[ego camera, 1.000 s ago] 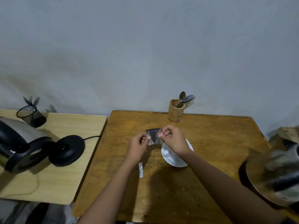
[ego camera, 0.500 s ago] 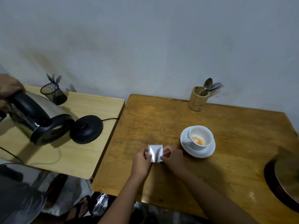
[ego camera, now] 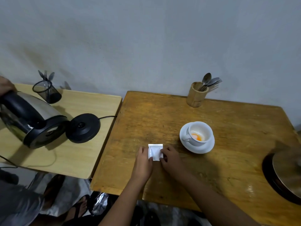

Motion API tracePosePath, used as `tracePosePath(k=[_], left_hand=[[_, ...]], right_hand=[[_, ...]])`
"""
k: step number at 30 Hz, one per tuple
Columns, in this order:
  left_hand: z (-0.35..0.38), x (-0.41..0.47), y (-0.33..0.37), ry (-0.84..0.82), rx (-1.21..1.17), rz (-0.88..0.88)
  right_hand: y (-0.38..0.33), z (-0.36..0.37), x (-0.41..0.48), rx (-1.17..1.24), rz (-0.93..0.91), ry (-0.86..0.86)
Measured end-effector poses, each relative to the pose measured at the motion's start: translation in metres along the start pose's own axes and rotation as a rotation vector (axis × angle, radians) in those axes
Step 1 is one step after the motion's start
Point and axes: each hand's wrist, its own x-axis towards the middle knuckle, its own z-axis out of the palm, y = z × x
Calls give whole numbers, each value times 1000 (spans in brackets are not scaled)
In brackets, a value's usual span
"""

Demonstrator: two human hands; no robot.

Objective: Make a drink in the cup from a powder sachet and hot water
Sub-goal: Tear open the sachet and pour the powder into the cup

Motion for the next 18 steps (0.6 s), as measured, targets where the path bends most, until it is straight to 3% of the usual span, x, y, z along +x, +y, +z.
tracePosePath(k=[7, 13, 18], left_hand=[[1, -1, -3, -48, 200, 100], [-5, 4, 12, -116, 336, 40], [-6, 22, 48, -57, 216, 108]], right_hand=[[5, 5, -4, -55, -58, 8], [6, -11, -14, -80, -147, 46], [4, -74, -26, 59, -276, 423]])
